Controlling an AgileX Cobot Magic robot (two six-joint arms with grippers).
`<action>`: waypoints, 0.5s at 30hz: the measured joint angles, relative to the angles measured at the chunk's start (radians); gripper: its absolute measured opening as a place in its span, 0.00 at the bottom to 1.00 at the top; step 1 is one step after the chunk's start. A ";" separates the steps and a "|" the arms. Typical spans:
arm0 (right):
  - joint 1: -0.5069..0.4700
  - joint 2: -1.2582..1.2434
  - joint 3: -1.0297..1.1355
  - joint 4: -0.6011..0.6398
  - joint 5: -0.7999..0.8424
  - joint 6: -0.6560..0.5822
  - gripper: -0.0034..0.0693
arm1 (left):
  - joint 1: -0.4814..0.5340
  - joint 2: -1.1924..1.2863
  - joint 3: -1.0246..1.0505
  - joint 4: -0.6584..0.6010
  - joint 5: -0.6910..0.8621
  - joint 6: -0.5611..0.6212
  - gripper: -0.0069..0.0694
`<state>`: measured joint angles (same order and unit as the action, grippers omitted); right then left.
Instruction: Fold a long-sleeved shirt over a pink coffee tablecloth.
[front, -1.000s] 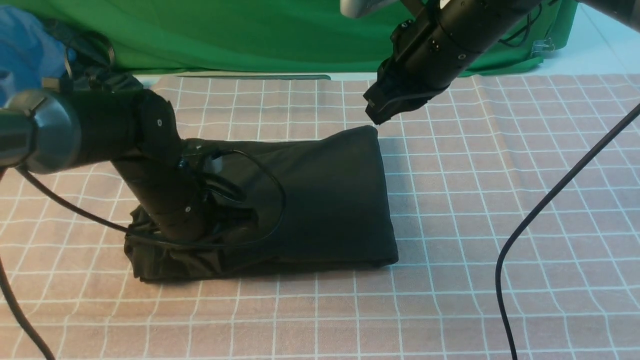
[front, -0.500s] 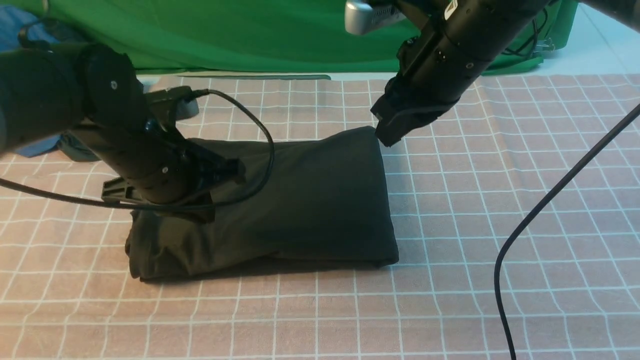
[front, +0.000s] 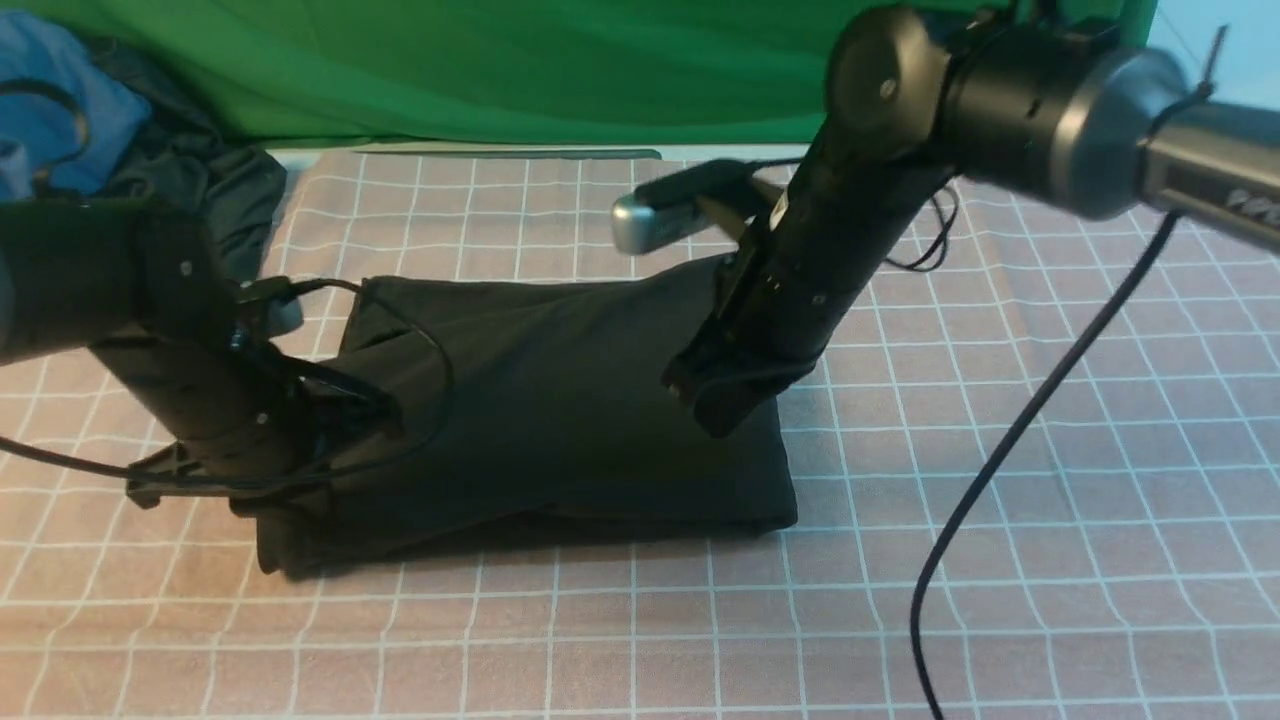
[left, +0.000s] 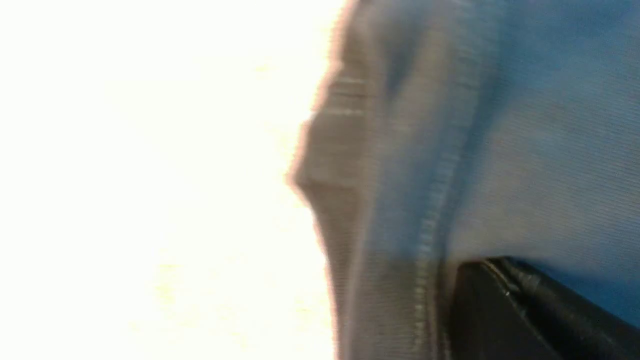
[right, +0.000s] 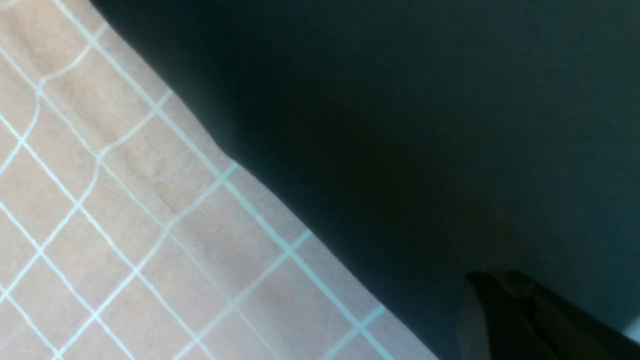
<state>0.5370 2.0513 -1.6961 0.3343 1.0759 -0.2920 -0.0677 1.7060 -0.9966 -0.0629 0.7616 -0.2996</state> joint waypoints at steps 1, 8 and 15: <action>0.005 0.014 0.000 0.001 0.000 0.000 0.10 | 0.010 0.000 0.002 0.000 0.000 0.000 0.11; 0.009 0.066 0.000 -0.057 0.033 0.032 0.10 | 0.068 -0.001 -0.001 0.003 0.009 0.000 0.11; 0.009 0.066 0.000 -0.132 0.050 0.078 0.10 | 0.070 -0.055 -0.033 -0.061 0.023 0.032 0.11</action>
<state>0.5456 2.1176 -1.6961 0.2021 1.1255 -0.2144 0.0028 1.6509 -1.0292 -0.1236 0.7844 -0.2674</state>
